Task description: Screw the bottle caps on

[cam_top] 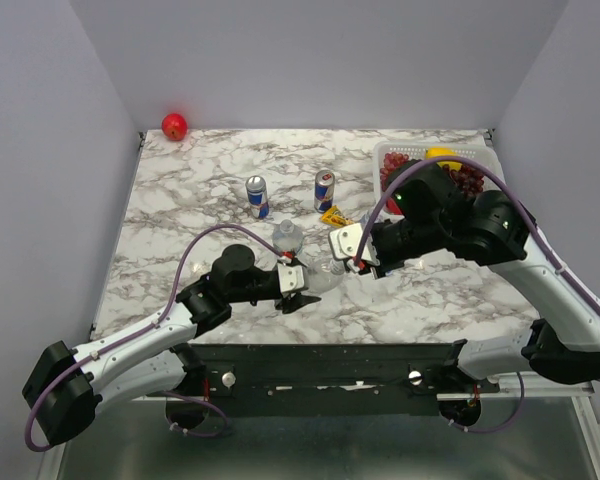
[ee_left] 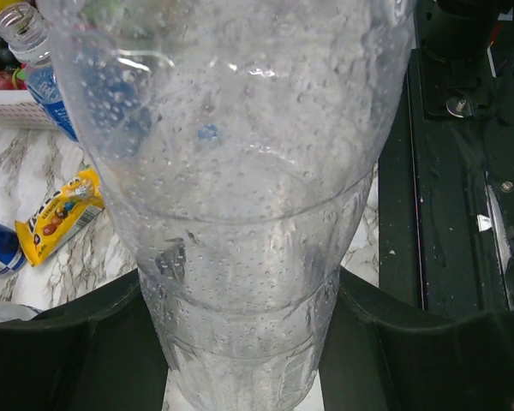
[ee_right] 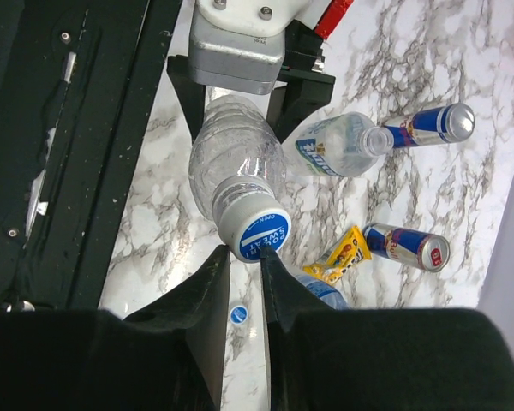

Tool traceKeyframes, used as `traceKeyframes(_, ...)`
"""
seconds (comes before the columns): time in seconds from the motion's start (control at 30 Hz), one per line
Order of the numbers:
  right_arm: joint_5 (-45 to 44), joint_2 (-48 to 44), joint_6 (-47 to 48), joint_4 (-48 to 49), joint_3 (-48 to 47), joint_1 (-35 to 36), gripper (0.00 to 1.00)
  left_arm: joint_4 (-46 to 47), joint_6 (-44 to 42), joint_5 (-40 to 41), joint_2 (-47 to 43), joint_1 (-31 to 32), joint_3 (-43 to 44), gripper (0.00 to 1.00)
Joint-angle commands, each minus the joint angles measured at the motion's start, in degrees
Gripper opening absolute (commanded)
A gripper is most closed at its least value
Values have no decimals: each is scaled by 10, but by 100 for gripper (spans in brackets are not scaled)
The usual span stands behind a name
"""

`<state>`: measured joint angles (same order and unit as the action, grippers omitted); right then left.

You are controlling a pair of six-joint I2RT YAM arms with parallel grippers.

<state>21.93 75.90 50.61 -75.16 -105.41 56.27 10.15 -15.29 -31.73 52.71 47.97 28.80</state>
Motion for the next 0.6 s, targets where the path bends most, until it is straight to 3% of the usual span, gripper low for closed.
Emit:
traceKeyframes(0.0, -6, 12, -11, -7, -16, 15, 27, 18, 32, 1, 0, -4, 21, 0)
traceKeyframes(0.57, -19, 22, -23, -21, -18, 37, 26, 34, 82, 9, -1, -11, 12, 0)
